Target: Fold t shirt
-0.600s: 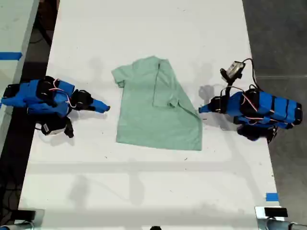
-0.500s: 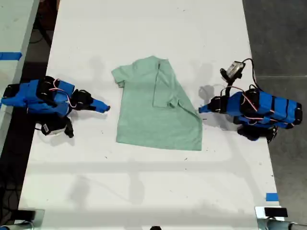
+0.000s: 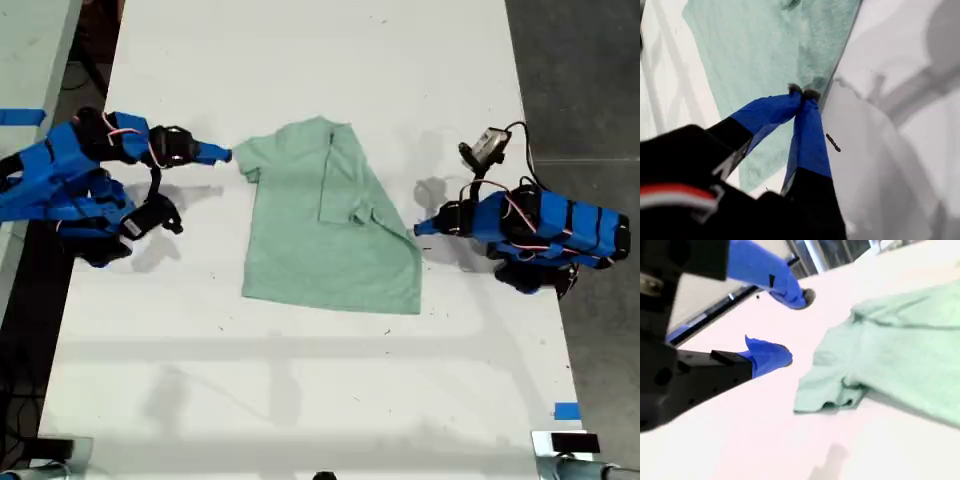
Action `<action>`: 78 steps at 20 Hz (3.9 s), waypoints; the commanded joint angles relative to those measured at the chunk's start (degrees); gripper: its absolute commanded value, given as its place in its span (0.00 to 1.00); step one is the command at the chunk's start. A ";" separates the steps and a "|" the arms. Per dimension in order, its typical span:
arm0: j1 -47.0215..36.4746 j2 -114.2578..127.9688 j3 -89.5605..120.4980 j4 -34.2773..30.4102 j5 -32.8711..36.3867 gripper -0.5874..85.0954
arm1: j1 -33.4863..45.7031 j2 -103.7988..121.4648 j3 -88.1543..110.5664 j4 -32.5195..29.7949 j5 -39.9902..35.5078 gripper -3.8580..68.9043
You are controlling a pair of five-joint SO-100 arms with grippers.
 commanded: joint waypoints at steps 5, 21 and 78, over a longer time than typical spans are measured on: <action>-13.97 -51.24 -28.39 -0.97 13.71 0.25 | 0.44 0.88 2.72 0.09 -1.58 0.06; -11.16 -75.59 -69.43 19.86 4.92 0.01 | 0.18 0.88 2.72 -0.09 -1.85 0.06; 18.19 55.81 38.58 -8.09 -12.13 0.01 | 0.26 0.97 2.99 0.35 -0.09 0.06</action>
